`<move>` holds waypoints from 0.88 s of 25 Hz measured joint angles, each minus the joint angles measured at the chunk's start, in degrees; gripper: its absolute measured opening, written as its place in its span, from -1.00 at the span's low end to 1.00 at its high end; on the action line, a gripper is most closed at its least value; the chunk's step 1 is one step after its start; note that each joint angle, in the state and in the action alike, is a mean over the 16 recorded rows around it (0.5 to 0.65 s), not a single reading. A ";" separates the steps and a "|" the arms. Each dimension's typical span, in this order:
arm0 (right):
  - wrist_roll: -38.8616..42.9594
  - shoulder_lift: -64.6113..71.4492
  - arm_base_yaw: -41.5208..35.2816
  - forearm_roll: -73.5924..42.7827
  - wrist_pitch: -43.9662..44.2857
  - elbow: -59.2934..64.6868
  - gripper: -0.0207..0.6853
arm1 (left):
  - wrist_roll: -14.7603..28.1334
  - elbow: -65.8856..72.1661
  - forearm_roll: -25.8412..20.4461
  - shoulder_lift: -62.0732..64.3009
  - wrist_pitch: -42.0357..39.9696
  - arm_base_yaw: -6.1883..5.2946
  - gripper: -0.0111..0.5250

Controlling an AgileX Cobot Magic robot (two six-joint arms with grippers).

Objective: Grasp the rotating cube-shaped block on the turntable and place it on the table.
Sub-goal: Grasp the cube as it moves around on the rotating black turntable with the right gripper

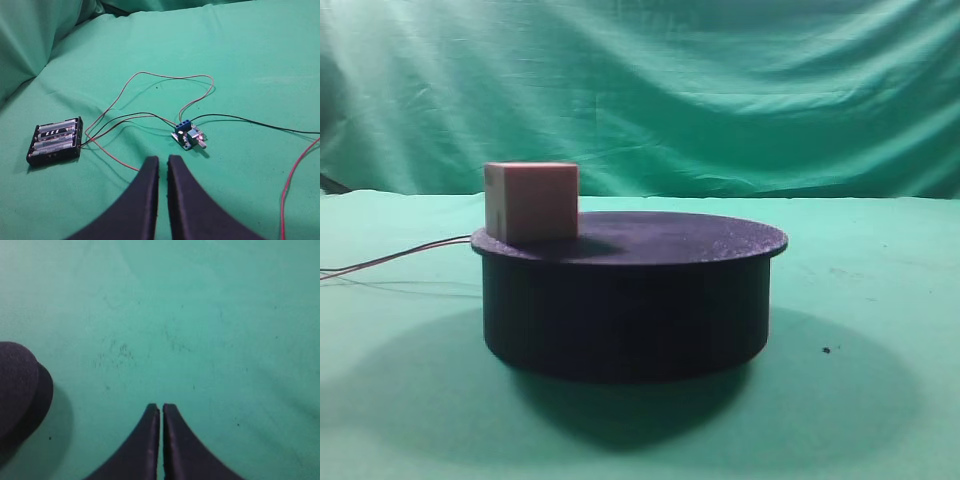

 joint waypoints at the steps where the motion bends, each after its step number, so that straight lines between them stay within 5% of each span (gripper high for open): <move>1: 0.34 1.84 1.23 -0.02 0.59 -0.84 -0.94 | 0.00 0.00 0.00 0.00 0.00 0.00 -0.96; 14: 15.27 23.15 26.58 -7.99 2.04 -13.32 -0.90 | 0.00 0.00 0.00 0.00 0.00 0.00 -0.96; 22: 20.59 31.53 32.86 -10.58 1.49 -19.30 -0.23 | 0.00 0.00 0.00 0.00 0.00 0.00 -0.96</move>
